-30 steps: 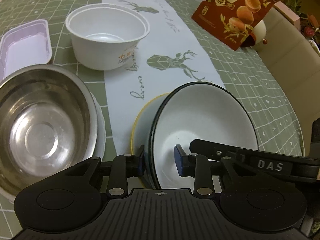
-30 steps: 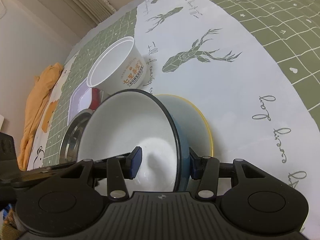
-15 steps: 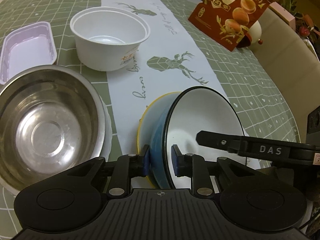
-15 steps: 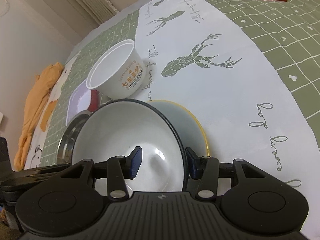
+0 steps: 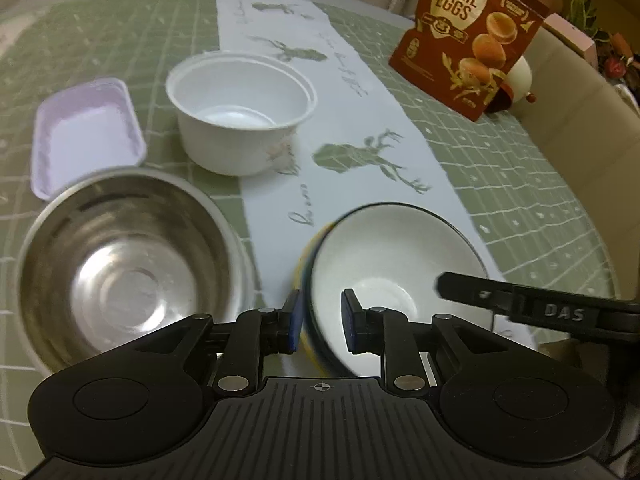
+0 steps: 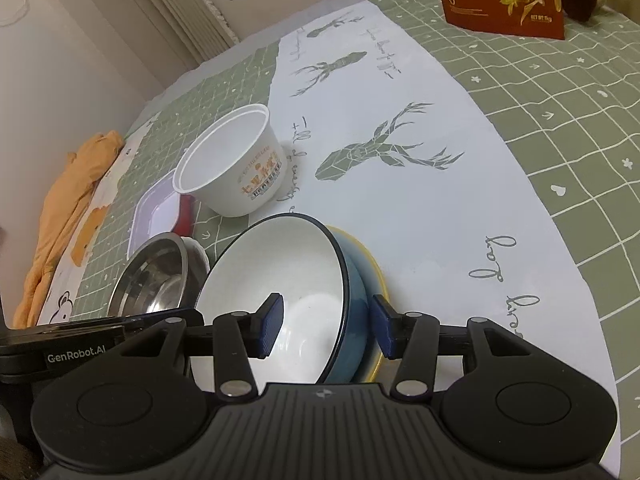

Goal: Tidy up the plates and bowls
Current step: 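Open both grippers off the blue bowl rim and lift them away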

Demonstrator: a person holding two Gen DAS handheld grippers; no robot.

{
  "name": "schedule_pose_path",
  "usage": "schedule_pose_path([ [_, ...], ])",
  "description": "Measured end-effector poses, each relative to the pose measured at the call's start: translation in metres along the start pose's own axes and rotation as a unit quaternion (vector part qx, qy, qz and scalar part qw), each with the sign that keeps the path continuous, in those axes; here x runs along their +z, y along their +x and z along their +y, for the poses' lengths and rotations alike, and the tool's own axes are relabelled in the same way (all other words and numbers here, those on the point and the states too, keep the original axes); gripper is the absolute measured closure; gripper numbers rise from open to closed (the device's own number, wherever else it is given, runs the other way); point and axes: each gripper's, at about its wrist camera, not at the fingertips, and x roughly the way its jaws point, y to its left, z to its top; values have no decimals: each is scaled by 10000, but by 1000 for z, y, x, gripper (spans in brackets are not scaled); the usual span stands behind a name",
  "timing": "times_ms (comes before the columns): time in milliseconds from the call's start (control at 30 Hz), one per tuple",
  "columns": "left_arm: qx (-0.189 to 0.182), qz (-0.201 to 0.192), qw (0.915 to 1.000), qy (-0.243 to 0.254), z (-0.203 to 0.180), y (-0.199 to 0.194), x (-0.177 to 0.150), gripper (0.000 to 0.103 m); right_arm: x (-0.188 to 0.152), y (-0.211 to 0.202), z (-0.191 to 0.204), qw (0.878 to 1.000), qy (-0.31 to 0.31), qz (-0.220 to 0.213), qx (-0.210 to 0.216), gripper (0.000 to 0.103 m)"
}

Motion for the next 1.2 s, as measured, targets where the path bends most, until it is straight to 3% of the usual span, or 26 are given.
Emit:
schedule_pose_path([
  [133, 461, -275, 9983, 243, -5, -6, -7, 80, -7, -12, 6, 9984, -319, -404, -245, 54],
  [267, 93, -45, 9999, -102, 2, 2, -12, 79, -15, -14, 6, 9962, -445, -591, -456, 43],
  [367, -96, 47, 9991, -422, 8, 12, -15, 79, -21, -8, -2, 9969, -267, -544, -508, 42],
  [533, -211, -84, 9966, -791, 20, 23, -17, 75, -28, 7, -20, 9992, 318, -249, -72, 42],
  [633, -424, -139, 9955, -836, 23, 29, -15, 75, -29, 20, -15, 9994, 236, -59, 243, 42],
  [767, -419, -124, 9969, -654, 22, 41, -11, 81, -25, 41, -12, 9995, 214, 11, 226, 41],
  [933, -395, -184, 9979, -482, 19, 52, 1, 80, -22, 62, -21, 9968, 615, 61, 507, 41],
  [1100, -261, -4, 9995, -188, 14, 58, 18, 76, -9, 67, -24, 9934, 986, 37, 585, 41],
  [1200, -454, -52, 9987, -244, 22, 57, 25, 76, 0, 74, -21, 9935, 1018, 38, 499, 41],
])
